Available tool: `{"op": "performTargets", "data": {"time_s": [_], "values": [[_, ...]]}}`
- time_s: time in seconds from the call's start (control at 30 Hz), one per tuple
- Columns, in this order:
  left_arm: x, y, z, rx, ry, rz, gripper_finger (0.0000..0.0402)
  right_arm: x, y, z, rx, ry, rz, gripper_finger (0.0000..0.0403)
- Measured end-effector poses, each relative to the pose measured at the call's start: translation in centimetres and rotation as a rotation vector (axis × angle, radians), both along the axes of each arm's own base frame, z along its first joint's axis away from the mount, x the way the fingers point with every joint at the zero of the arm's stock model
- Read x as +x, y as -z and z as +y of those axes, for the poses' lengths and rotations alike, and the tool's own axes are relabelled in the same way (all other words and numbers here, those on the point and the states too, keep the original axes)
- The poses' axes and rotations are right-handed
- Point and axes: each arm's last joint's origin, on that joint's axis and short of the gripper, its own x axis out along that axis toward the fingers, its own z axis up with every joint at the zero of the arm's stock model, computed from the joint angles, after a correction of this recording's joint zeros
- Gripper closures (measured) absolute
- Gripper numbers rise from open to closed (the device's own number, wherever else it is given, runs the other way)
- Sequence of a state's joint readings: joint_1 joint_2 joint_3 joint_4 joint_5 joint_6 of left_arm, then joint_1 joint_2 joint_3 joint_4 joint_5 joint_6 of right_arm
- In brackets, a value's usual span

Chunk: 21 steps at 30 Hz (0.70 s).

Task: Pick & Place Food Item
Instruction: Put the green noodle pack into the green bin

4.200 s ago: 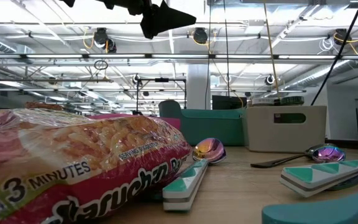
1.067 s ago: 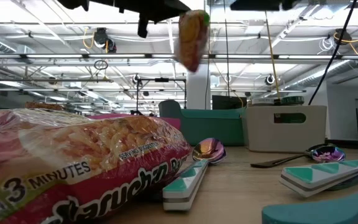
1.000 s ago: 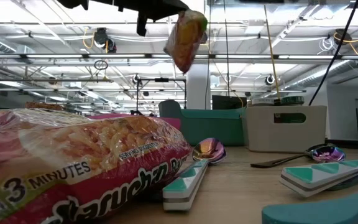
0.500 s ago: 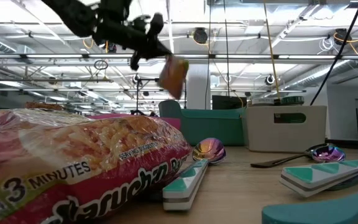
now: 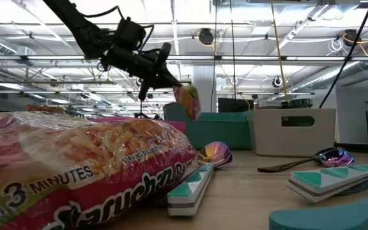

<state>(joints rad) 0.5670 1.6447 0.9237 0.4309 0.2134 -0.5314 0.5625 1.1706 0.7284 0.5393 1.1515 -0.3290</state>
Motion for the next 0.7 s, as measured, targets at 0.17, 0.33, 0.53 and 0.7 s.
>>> {"op": "performTargets", "data": {"time_s": [0.17, 0.33, 0.53, 0.7], "values": [[-0.2, 0.8, -0.2, -0.044, -0.009, 0.083, 0.0395, 0.0, 0.0, 0.0, -0.003, 0.0, 0.005, 0.0217], [-0.6, 1.5, -0.2, -0.05, -0.059, 0.161, 0.0398, 0.0, 0.1, 0.0, -0.003, 0.0, 0.006, 0.0214], [-0.7, 1.9, -0.3, -0.018, -0.043, 0.23, 0.0342, 0.0, 0.1, 0.0, -0.006, 0.0, 0.011, 0.0215], [-0.9, 2.1, -0.4, -0.009, -0.028, 0.263, 0.0252, -0.1, 0.1, 0.1, -0.007, -0.005, 0.013, 0.0212]]}}
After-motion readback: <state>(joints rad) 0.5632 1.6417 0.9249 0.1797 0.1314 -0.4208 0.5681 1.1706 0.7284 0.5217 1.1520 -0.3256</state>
